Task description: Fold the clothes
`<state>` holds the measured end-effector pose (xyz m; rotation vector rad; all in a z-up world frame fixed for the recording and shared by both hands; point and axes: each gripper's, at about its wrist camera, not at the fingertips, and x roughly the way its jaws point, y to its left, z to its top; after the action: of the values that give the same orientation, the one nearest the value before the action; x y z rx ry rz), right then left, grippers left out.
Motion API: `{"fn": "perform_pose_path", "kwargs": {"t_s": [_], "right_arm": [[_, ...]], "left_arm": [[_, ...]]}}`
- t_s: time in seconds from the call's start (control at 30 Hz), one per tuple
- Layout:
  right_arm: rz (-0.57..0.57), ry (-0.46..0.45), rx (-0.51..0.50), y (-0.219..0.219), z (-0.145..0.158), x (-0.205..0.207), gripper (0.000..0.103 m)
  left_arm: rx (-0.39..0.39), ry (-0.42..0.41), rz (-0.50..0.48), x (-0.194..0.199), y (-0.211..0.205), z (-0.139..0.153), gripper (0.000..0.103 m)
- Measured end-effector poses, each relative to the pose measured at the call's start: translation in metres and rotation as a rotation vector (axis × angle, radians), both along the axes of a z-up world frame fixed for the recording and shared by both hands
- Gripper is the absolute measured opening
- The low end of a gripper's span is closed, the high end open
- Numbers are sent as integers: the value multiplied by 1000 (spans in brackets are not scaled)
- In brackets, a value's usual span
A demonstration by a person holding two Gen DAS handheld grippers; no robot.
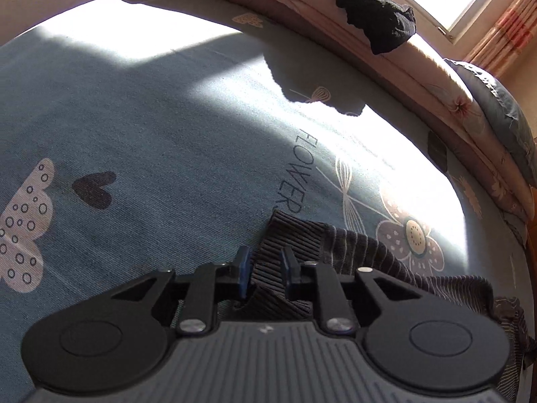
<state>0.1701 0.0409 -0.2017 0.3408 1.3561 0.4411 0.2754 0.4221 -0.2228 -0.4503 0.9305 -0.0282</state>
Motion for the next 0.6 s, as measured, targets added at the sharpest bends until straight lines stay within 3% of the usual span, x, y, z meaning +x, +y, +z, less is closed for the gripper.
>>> {"fn": "perform_pose_path", "kwargs": {"t_s": [0.1,0.2,0.3,0.37,0.4,0.43,0.53,0.6], "right_arm": [[2,-1,6,6,-3,3,95],[11,5,7,8,-5,3,96],[21,10,7,11,-7,4,96],[27,10,7,14,-7,4,96],[29,11,6,15,-8,4,96],[32,11,6,16,-8,5,96],[30,6,6,15,-8,4,96],[30,-5,1,15,-7,4,96]], "left_arm": [[-70,-58,52,-4,7,-10,57],[-125,-37,39,2,7,-24,59],[-41,-45,-50,8,-8,-27,57],[-3,-42,-119,11,-16,-24,44],[-15,-19,-161,13,-20,-24,25],[-26,7,-191,14,-23,-24,14],[-18,37,-226,9,-33,-12,5],[-44,33,-215,5,-36,1,4]]}}
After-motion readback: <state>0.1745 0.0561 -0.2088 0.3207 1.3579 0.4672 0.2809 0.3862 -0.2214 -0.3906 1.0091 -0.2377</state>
